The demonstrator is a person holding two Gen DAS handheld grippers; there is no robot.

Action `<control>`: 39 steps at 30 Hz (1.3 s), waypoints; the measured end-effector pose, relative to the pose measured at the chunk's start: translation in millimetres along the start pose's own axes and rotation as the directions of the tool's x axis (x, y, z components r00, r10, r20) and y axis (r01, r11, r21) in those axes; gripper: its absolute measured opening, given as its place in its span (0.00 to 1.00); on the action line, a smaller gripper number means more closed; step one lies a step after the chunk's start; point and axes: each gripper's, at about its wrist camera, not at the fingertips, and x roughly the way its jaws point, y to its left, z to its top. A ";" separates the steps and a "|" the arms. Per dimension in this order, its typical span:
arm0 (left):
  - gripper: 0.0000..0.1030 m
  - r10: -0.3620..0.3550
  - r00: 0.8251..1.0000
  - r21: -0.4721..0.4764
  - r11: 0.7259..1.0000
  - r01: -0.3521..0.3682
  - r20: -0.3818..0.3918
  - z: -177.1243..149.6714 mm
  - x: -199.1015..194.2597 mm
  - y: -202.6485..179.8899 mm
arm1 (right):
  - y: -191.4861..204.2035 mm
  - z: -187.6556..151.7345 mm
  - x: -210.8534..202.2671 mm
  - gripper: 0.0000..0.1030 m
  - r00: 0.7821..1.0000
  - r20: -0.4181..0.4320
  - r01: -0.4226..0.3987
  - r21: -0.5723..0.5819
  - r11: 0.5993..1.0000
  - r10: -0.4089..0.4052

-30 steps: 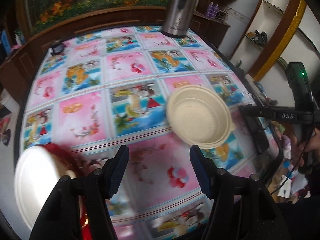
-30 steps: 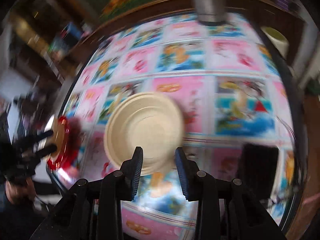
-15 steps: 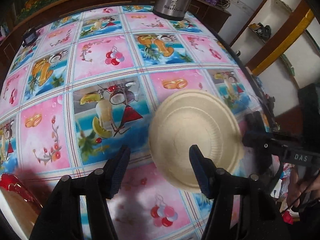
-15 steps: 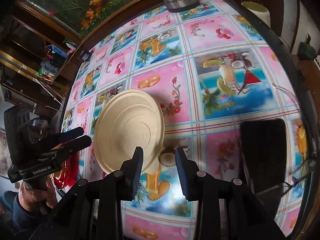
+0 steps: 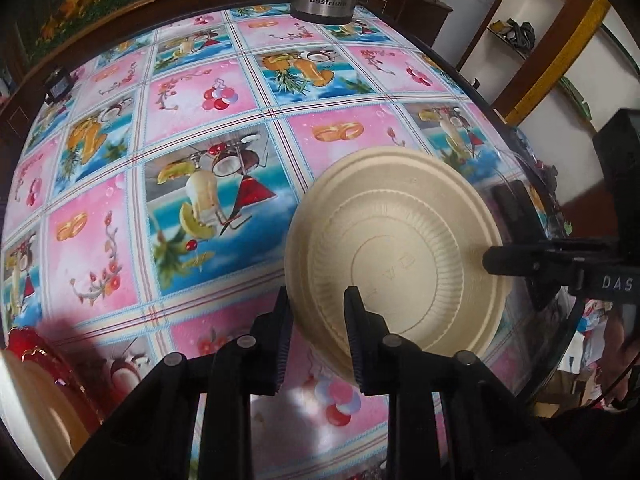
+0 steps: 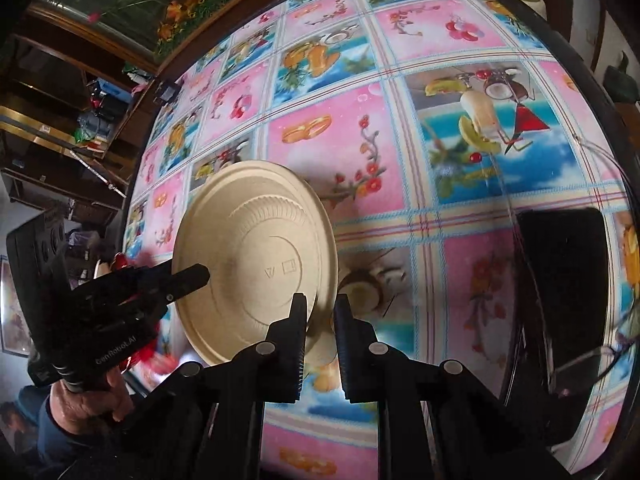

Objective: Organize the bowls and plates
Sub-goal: 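Hold the beige bowl raised in the left gripper and carry it to the stack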

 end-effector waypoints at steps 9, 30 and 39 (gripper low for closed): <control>0.24 0.064 0.998 0.008 0.998 -0.065 0.026 -19.9 -12.7 1.1 | 15.5 -13.3 5.1 0.14 1.000 -0.027 -0.016 -0.034 0.999 0.015; 0.24 0.120 0.991 0.000 0.993 -0.120 0.051 -33.3 -30.2 10.8 | 38.4 -19.0 11.6 0.15 1.000 -0.022 -0.022 -0.082 0.996 0.020; 0.24 0.132 0.989 0.002 0.991 -0.133 0.069 -35.9 -36.6 13.6 | 45.4 -19.4 12.9 0.15 1.000 -0.019 -0.024 -0.088 0.996 0.022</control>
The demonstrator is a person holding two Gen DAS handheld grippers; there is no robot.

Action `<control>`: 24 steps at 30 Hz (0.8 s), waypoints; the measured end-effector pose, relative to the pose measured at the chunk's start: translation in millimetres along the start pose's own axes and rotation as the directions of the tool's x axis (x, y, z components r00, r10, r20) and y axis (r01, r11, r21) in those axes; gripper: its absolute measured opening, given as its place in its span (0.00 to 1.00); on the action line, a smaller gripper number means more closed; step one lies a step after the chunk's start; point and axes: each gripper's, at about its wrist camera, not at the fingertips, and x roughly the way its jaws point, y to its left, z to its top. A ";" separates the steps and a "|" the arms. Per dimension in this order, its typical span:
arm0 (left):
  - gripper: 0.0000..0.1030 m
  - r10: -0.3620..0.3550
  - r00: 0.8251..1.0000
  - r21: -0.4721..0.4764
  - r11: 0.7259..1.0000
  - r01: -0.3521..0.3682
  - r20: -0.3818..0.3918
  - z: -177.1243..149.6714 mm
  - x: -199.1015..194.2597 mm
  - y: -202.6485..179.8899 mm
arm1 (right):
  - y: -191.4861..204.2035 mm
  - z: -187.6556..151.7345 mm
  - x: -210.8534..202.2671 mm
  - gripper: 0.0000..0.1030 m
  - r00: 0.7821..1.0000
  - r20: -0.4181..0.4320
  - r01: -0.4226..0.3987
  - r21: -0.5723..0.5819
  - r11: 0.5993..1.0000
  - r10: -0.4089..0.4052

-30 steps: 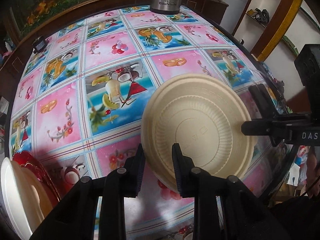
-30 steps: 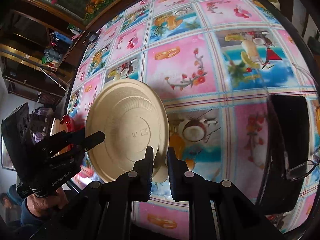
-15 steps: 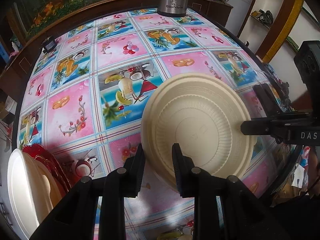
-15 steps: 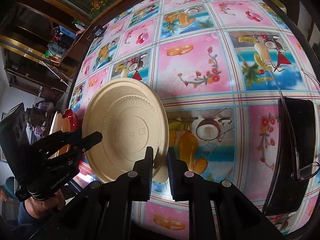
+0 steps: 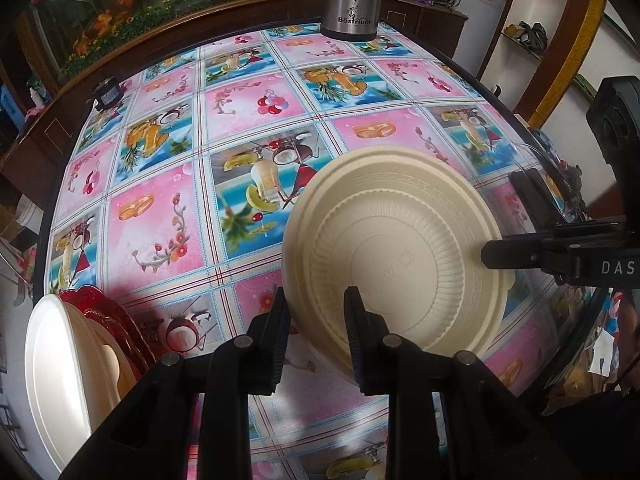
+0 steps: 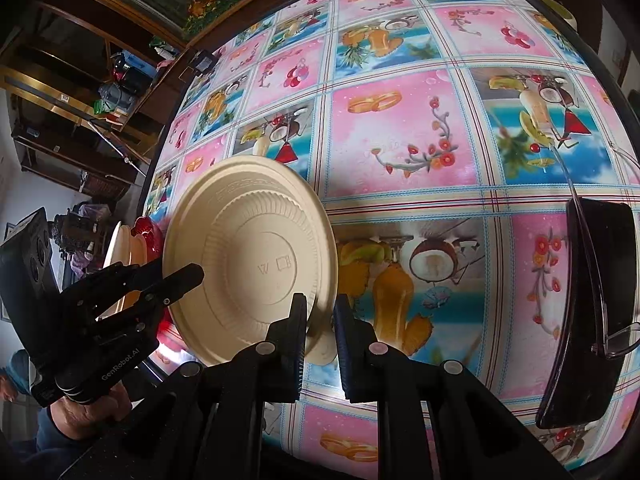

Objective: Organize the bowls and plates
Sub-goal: 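Hold the beige bowl raised in the left gripper and carry it to the stack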

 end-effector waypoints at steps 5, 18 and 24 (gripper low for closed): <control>0.24 0.008 1.000 0.000 1.000 -0.008 0.013 -2.6 -5.0 3.7 | 5.6 0.3 -0.2 0.15 1.000 0.005 -0.001 -0.007 1.000 0.001; 0.24 0.023 0.997 -0.035 0.999 -0.021 0.070 -6.9 -31.1 23.2 | 34.5 6.5 -10.5 0.15 1.000 0.026 -0.015 -0.057 0.998 0.016; 0.26 0.039 0.993 -0.068 0.997 -0.031 0.110 -8.7 -51.1 37.3 | 56.7 10.8 -16.2 0.15 0.999 0.034 -0.034 -0.095 0.995 0.037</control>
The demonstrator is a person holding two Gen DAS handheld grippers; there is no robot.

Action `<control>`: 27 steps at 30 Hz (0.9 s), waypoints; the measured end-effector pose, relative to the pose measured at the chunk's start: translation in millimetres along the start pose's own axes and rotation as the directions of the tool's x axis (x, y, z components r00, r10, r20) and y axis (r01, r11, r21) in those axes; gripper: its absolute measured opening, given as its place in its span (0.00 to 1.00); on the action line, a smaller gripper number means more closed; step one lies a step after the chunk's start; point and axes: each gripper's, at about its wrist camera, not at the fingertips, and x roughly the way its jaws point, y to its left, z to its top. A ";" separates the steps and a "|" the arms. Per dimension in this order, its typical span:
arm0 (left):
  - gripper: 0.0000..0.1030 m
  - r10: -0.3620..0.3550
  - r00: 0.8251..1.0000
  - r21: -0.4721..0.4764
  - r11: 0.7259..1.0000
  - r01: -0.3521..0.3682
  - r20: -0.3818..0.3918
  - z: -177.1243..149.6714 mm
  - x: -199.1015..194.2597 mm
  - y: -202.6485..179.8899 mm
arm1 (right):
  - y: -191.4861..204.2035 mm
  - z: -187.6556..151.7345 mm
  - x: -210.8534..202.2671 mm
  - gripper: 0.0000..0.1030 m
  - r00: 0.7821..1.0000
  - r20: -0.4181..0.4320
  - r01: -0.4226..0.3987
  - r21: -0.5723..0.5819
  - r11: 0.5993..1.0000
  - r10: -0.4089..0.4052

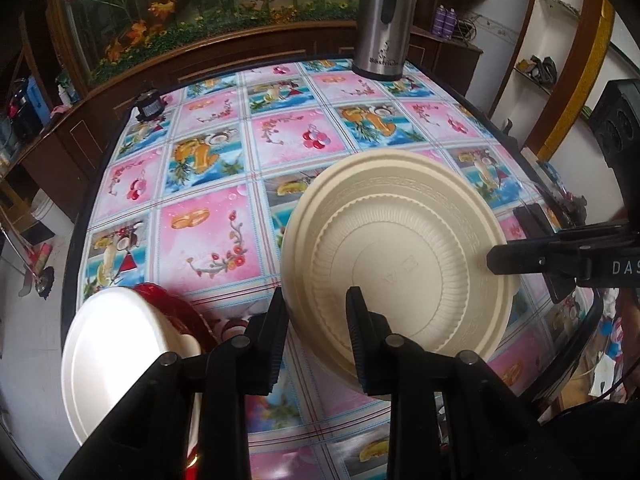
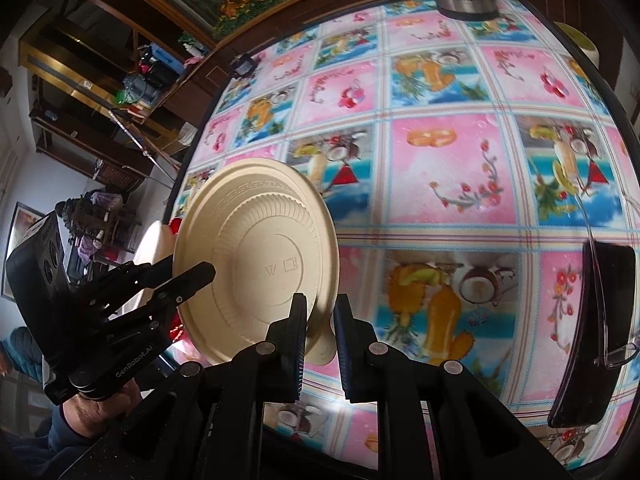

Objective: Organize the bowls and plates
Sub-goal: 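Hold the beige bowl raised in the left gripper and carry it to the stack, then lower the beige bowl onto the white bowl, open the left gripper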

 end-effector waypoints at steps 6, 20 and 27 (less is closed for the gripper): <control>0.29 0.029 0.999 -0.038 0.999 -0.028 0.044 0.9 -25.4 20.1 | 24.3 8.4 0.3 0.15 1.000 -0.003 -0.029 -0.047 0.998 0.029; 0.30 0.132 0.985 -0.198 0.974 -0.108 0.112 -21.1 -86.9 90.4 | 108.2 29.6 22.6 0.15 0.993 -0.050 -0.118 -0.195 0.974 0.110; 0.31 0.180 0.980 -0.290 0.946 -0.148 0.087 -45.4 -94.7 128.1 | 149.7 32.6 52.8 0.15 0.983 -0.114 -0.167 -0.258 0.951 0.142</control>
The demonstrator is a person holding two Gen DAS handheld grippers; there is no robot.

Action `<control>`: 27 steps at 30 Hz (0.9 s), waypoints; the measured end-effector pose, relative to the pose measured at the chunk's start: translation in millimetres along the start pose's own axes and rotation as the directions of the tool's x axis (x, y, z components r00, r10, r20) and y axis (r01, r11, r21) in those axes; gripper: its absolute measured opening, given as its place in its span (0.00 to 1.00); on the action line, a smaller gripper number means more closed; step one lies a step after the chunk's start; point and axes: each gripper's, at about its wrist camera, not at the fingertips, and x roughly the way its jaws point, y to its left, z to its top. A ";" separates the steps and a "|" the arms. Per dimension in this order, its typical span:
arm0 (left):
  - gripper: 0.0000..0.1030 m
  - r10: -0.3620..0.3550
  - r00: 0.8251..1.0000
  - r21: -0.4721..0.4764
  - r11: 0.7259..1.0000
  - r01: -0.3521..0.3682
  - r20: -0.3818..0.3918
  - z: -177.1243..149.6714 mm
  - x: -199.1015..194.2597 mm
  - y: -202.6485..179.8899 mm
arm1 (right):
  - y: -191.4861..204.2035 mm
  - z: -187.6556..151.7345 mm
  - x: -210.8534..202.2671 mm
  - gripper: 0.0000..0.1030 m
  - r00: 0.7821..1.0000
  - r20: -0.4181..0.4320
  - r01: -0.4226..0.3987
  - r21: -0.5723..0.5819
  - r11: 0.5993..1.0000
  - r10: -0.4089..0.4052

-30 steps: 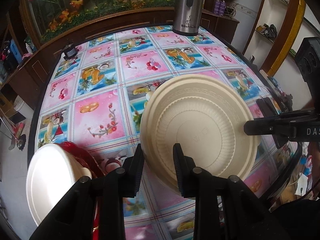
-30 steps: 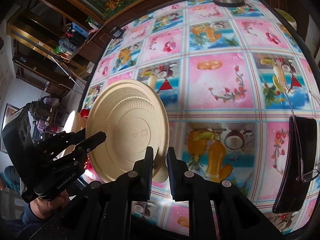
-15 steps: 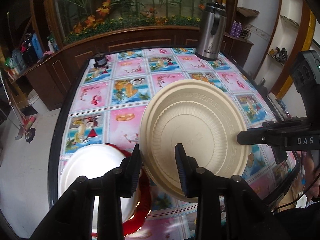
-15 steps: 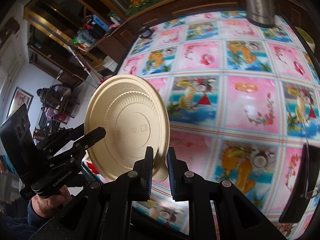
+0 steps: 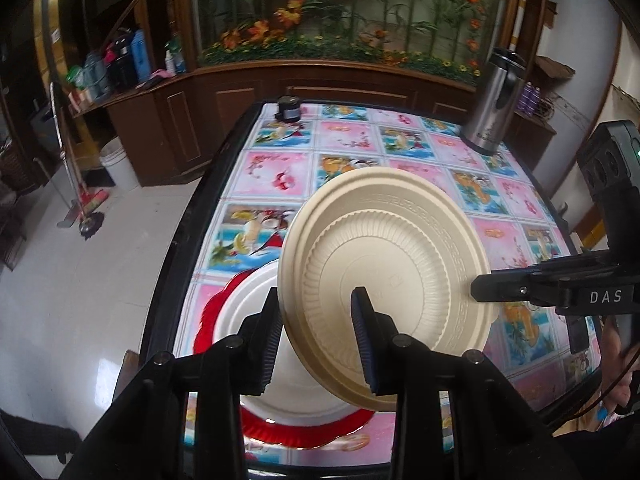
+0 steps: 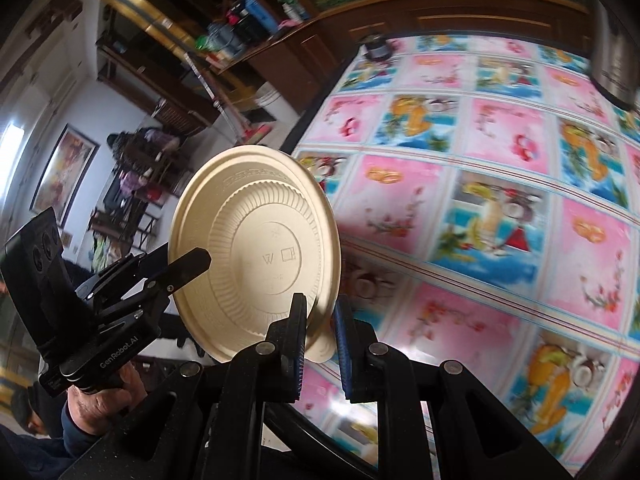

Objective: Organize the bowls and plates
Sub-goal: 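Lower the beige bowl onto the white bowl, open the left gripper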

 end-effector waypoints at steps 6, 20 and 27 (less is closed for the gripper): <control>0.31 0.000 0.999 -0.055 0.999 -0.002 -0.047 -15.1 13.9 19.6 | 10.8 0.4 31.4 0.15 0.998 -0.056 0.007 -0.025 1.000 -0.008; 0.35 -0.002 1.000 -0.086 0.996 0.001 -0.004 6.6 -3.6 41.4 | 40.5 31.1 19.6 0.15 0.999 -0.034 -0.020 -0.075 0.997 0.017; 0.35 -0.001 0.998 -0.110 0.994 -0.006 -0.060 -7.9 17.4 49.2 | 35.1 26.8 40.6 0.15 0.996 -0.088 -0.012 -0.049 0.999 0.008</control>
